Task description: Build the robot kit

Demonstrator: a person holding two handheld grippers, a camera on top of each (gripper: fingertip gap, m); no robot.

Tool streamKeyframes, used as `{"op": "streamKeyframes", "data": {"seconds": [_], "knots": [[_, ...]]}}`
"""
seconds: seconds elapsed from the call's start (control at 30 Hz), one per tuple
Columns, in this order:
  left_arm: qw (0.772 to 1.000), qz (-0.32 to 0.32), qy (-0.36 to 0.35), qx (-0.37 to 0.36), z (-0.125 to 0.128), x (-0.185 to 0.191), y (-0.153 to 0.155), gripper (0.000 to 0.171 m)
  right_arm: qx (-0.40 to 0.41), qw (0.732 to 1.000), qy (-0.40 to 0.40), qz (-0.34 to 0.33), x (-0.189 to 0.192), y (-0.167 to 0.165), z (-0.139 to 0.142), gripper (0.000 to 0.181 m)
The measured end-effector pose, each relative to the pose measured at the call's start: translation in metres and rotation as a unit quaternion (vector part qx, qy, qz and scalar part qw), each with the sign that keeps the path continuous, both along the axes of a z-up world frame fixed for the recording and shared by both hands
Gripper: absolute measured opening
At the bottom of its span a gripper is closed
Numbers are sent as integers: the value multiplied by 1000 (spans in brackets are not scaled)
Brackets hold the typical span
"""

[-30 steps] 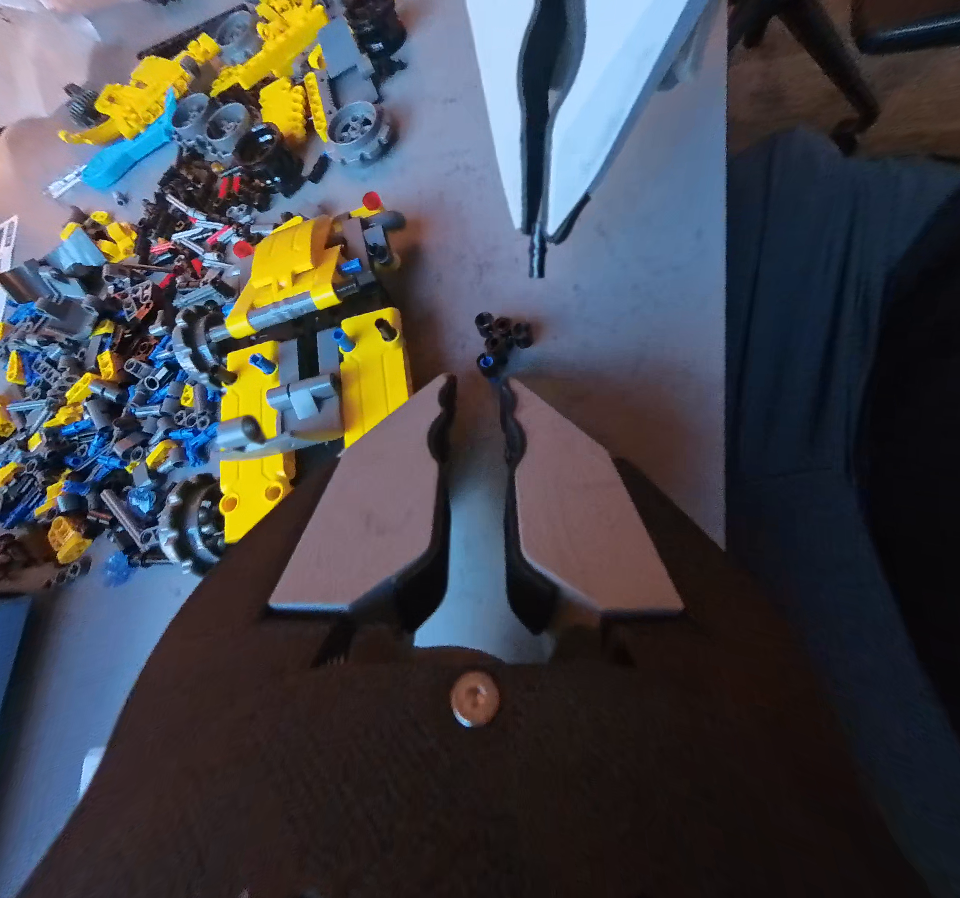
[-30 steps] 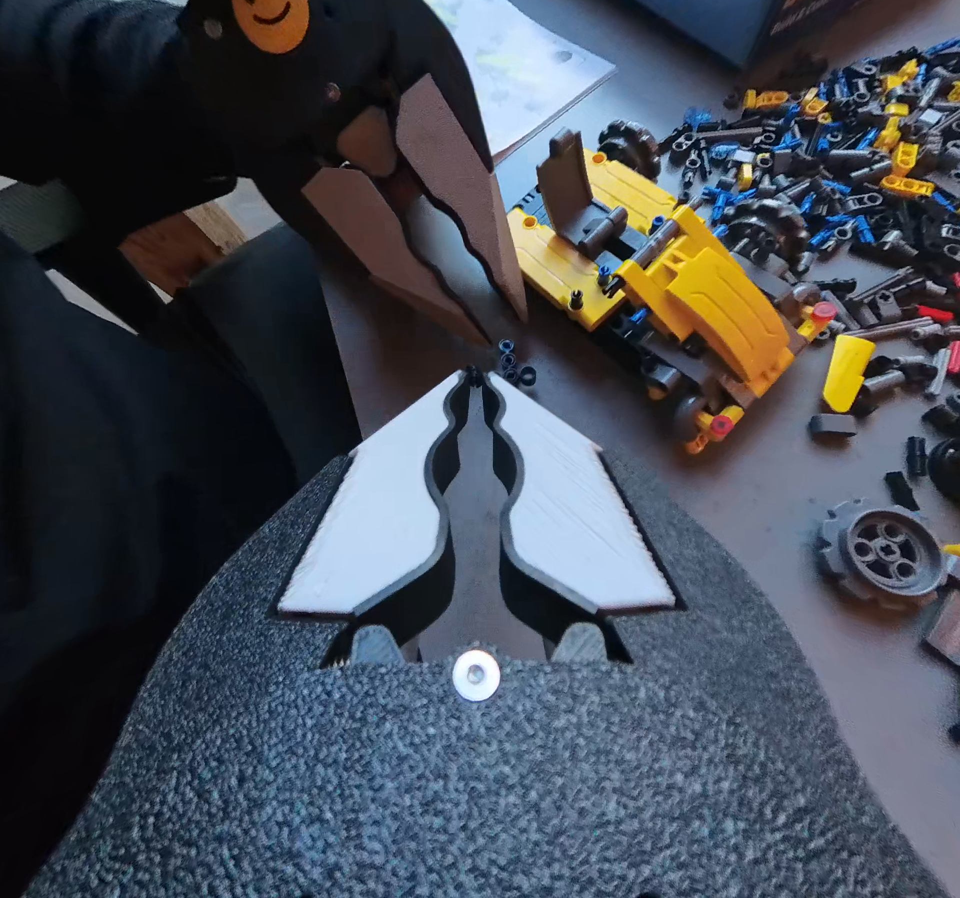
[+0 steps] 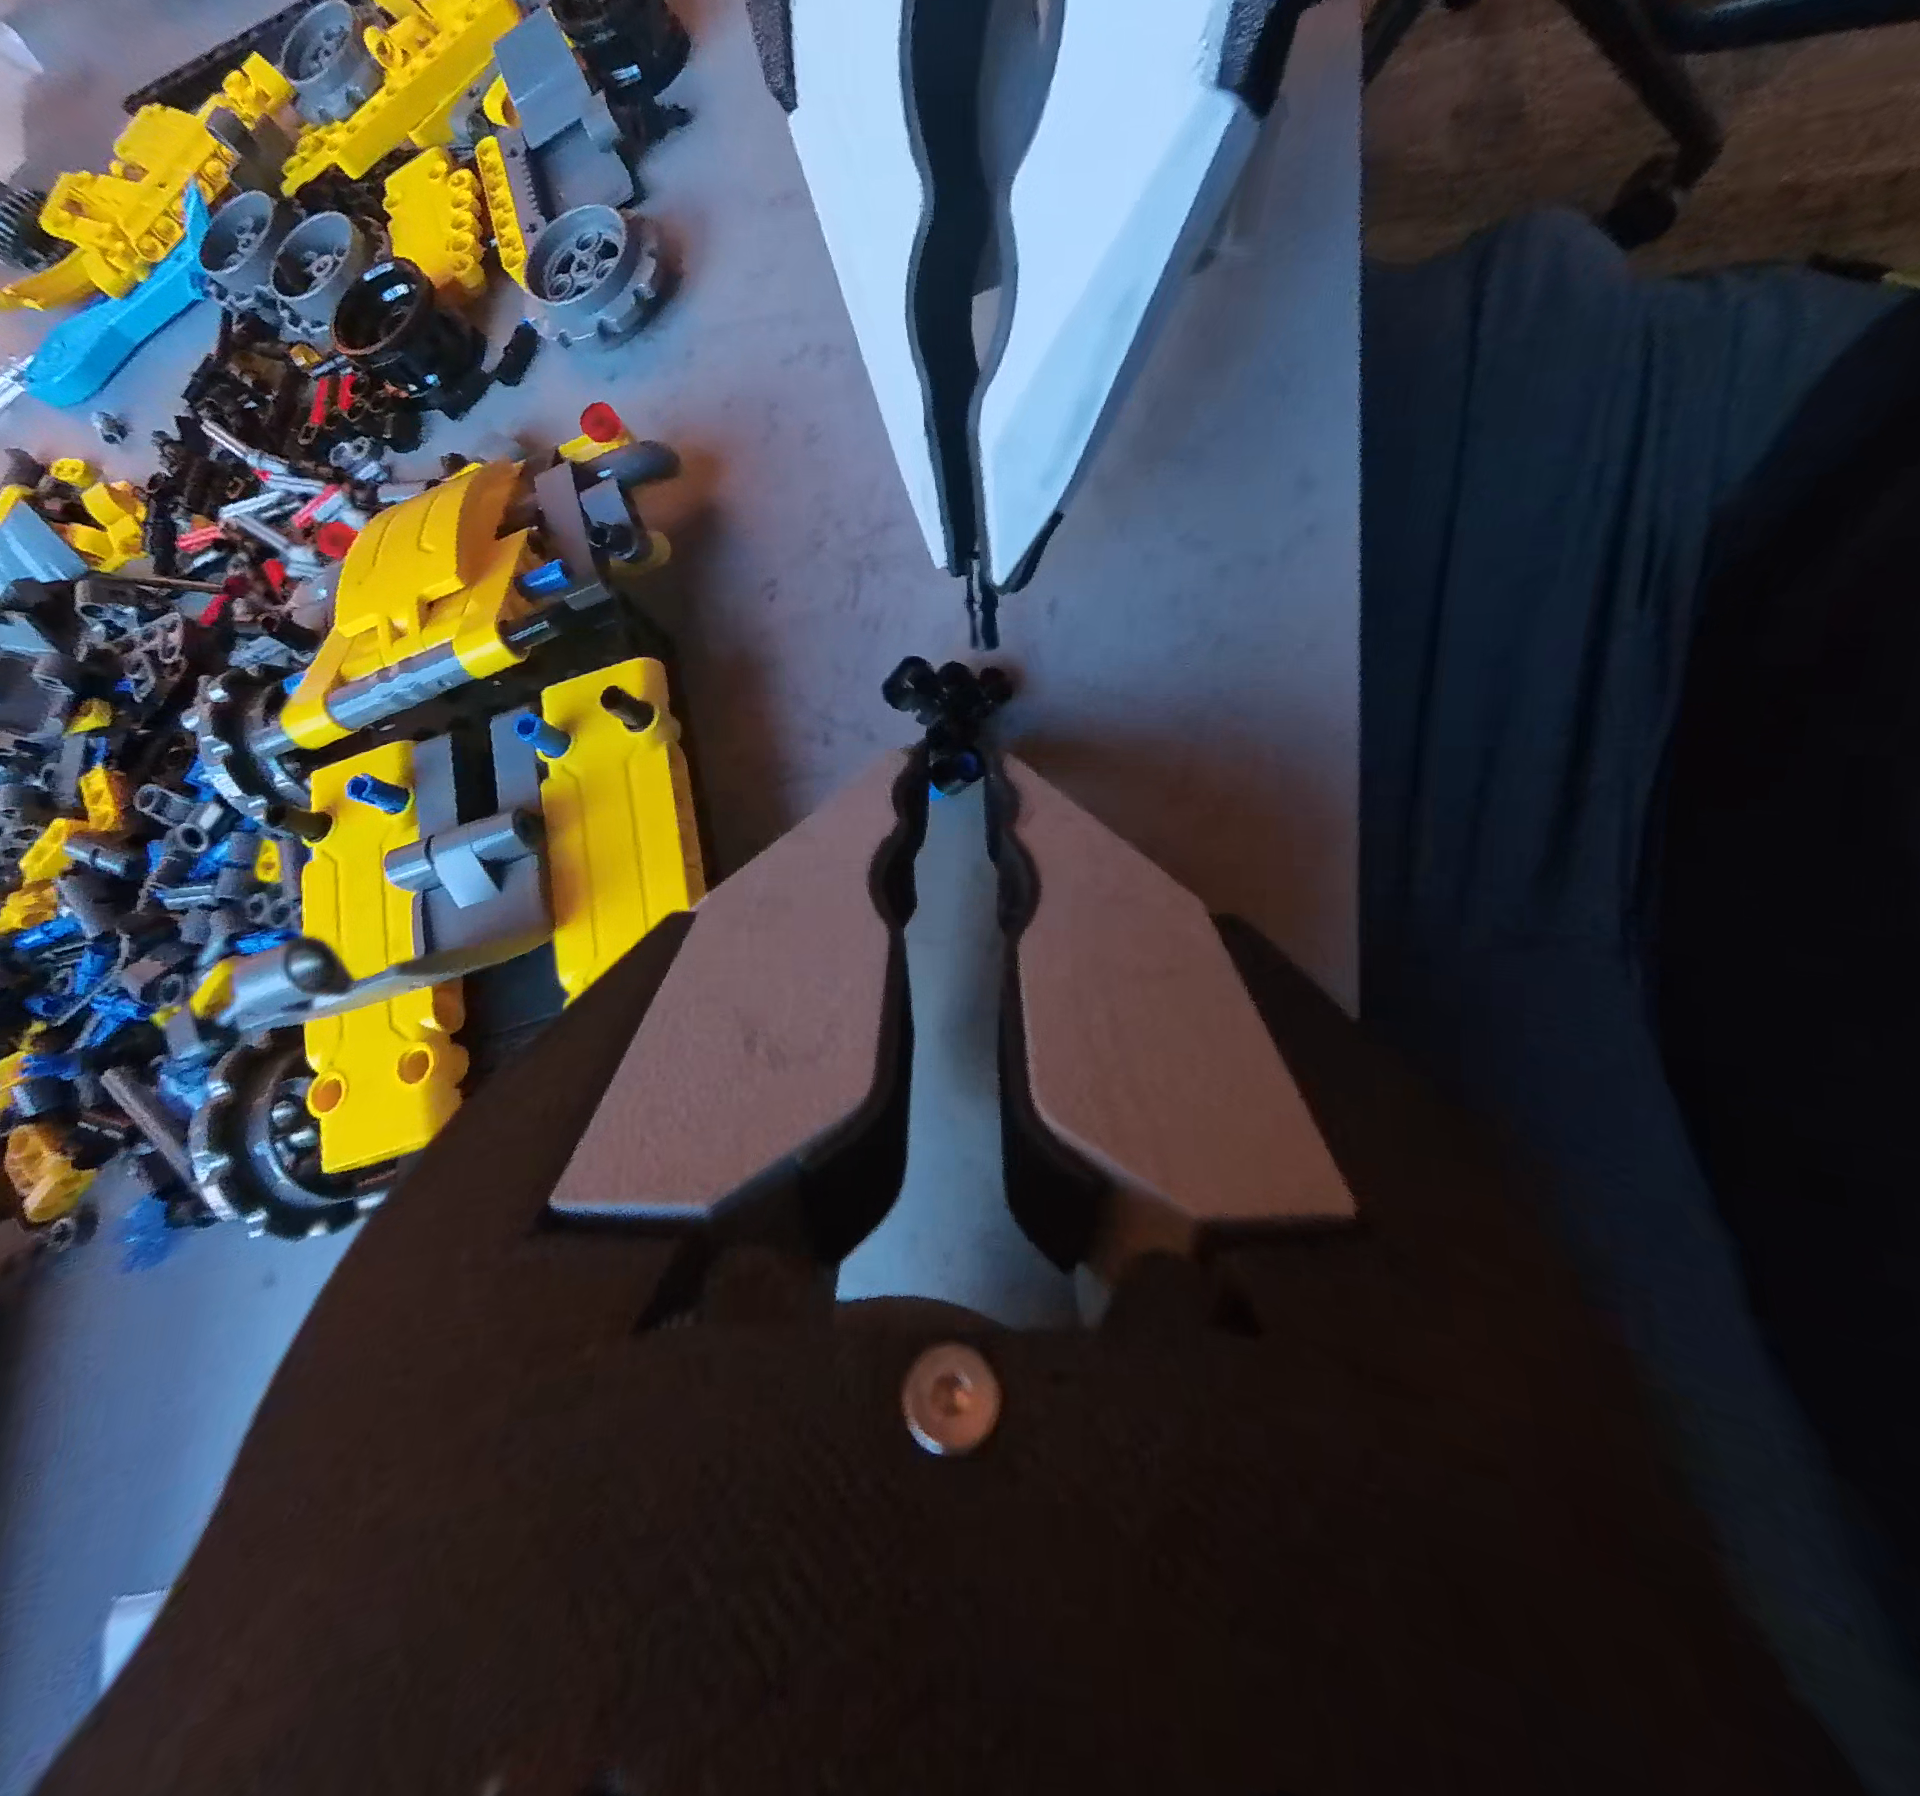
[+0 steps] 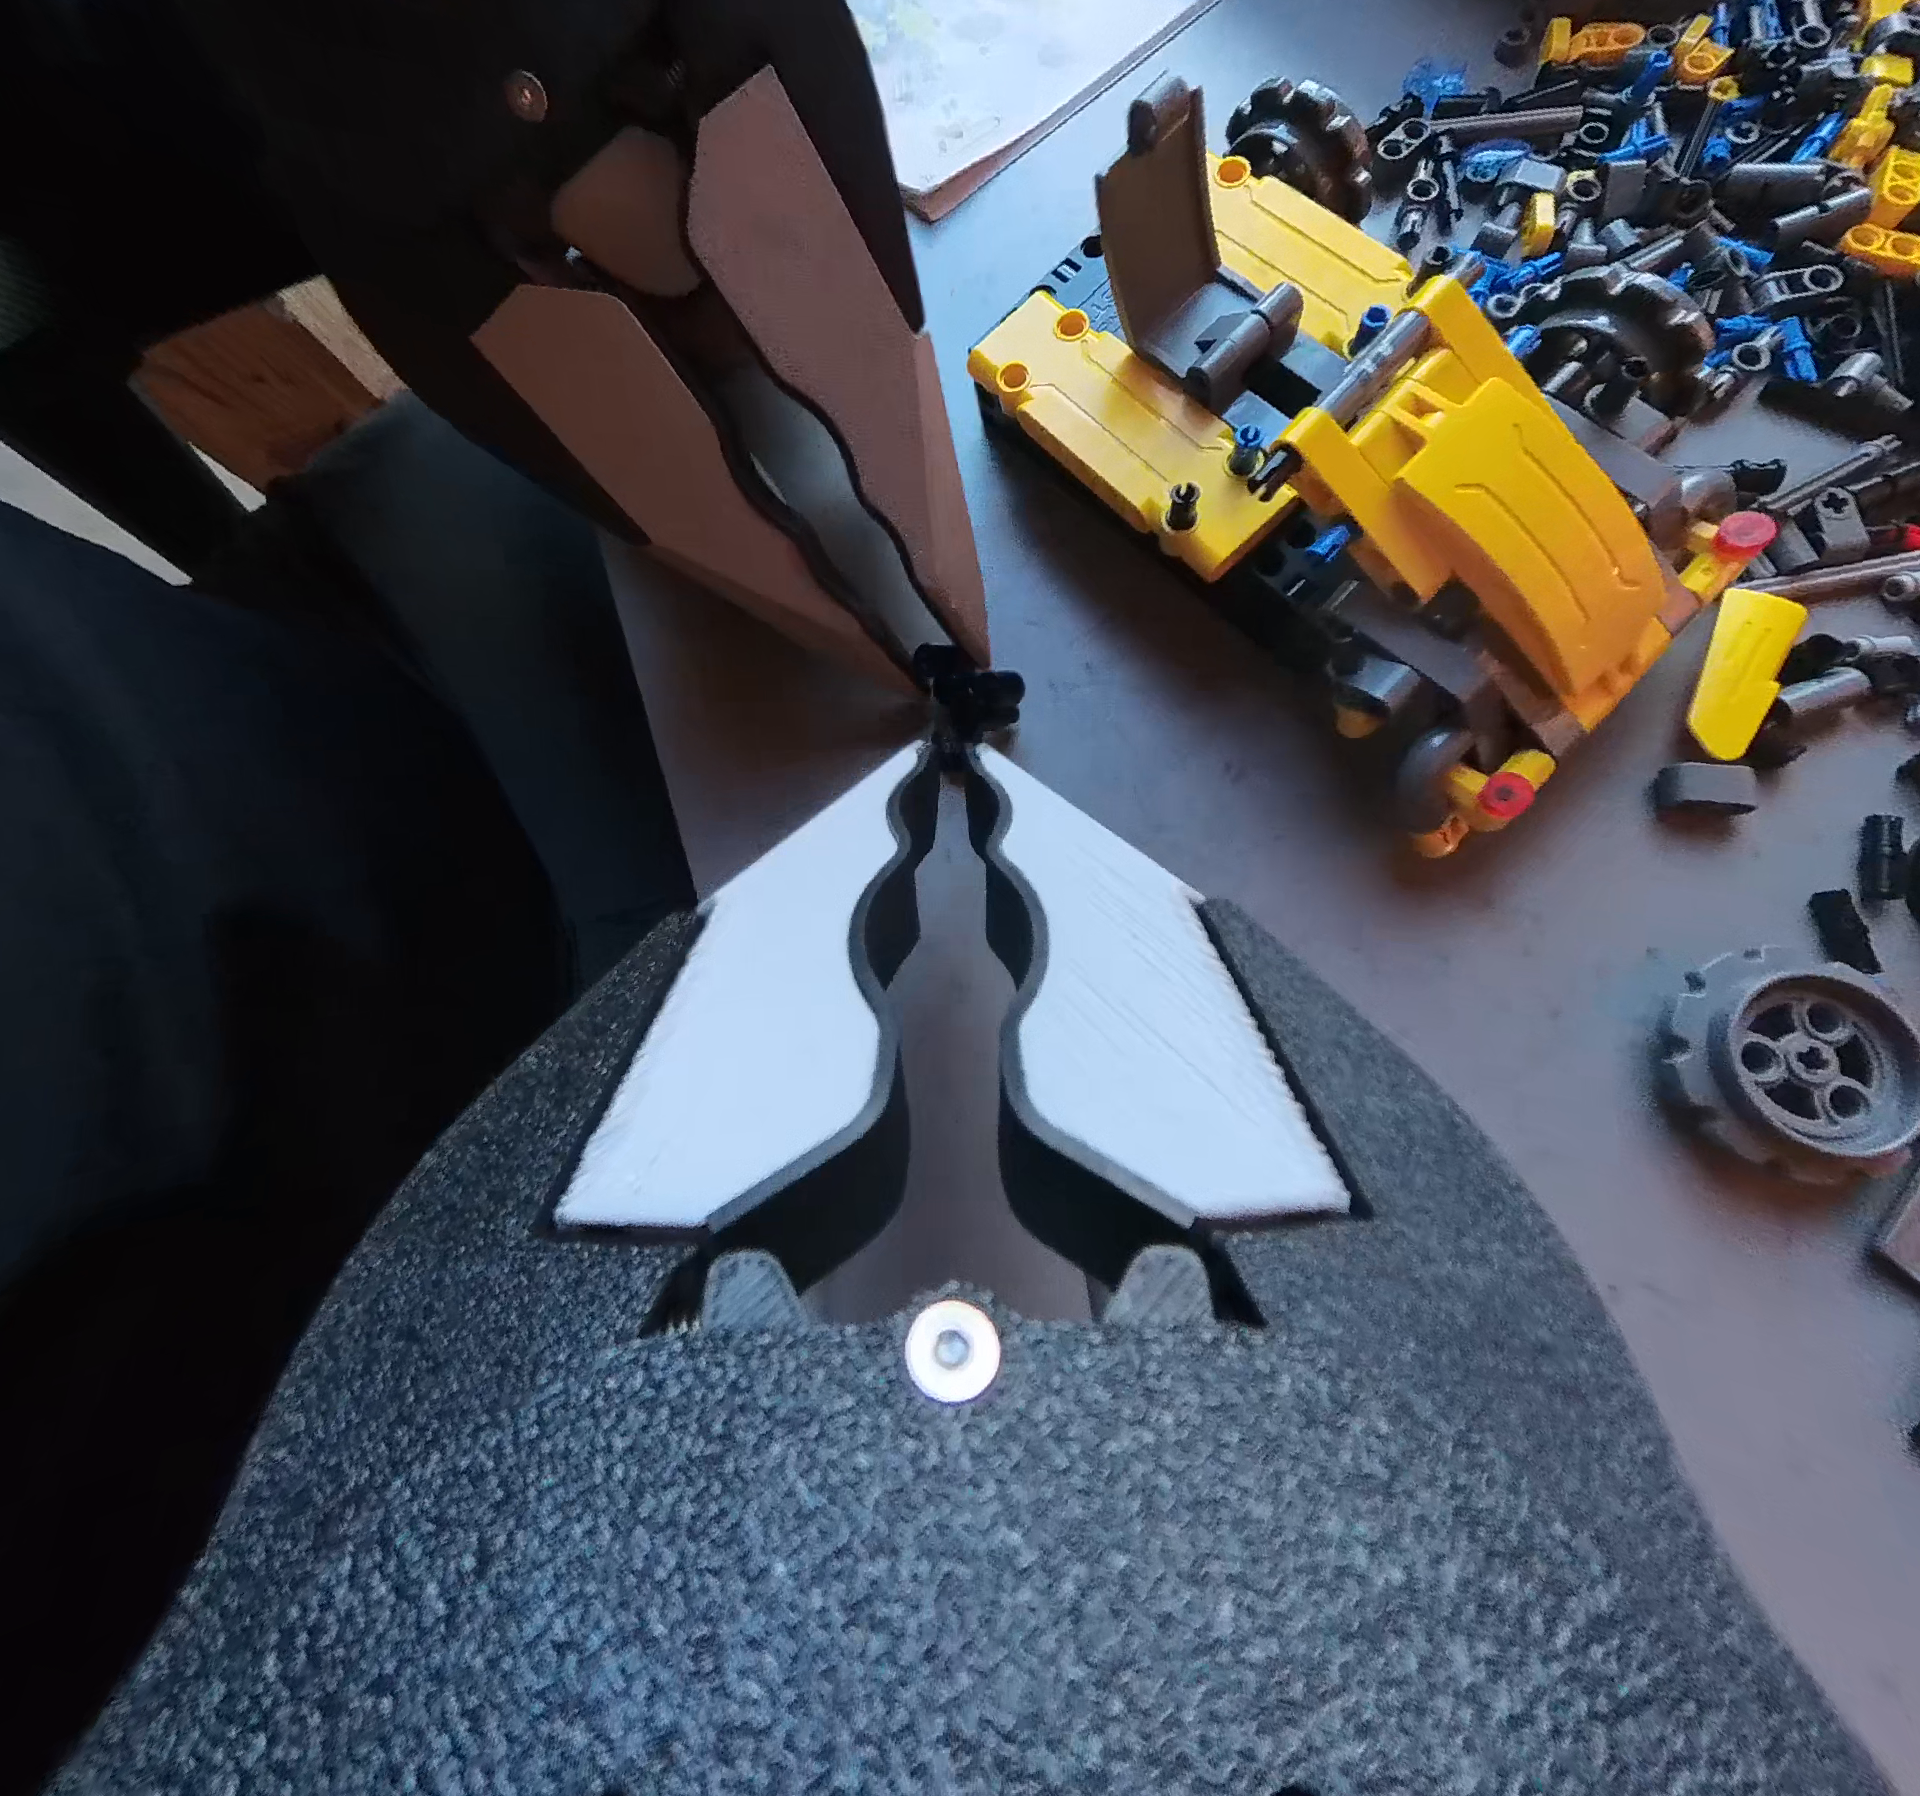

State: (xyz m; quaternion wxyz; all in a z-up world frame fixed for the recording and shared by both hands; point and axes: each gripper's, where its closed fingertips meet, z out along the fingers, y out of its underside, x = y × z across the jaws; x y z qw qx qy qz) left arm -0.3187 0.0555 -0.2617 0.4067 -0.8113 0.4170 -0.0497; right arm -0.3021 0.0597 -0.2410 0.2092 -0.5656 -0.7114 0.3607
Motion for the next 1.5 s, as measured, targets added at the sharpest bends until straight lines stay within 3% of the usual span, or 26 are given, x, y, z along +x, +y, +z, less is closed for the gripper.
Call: {"op": "streamKeyframes", "data": {"seconds": [0.2, 0.37, 0.43, 0.6, 0.77, 0.87, 1.0, 1.5], "knots": [[1000, 0, 4, 3, 0, 4, 1, 6, 32, 999, 12, -12, 2, -1, 0, 4], [978, 24, -163, -124, 14, 20, -14, 5, 55, 998, 6, -3, 6, -6, 3, 4], [968, 49, -202, -141, 15, 12, -9, 5, 63, 998, 3, 4, 7, -8, 6, 4], [976, 52, -169, -124, 9, 5, -8, 6, 60, 998, -2, 3, 5, -8, 3, 4], [987, 33, -118, -106, 2, 9, -13, 18, 44, 999, 0, 1, 3, -11, -2, 4], [989, 21, -117, -93, 5, 9, -13, 8, 36, 999, 3, -1, 3, -11, -1, 4], [992, 8, -95, -85, 3, 3, -16, 26, 31, 999, 9, -4, 4, -11, 1, 4], [992, -123, 26, 25, 2, 7, -14, 15, 2, 1000, 18, -5, 4, -21, 0, 4]]}}
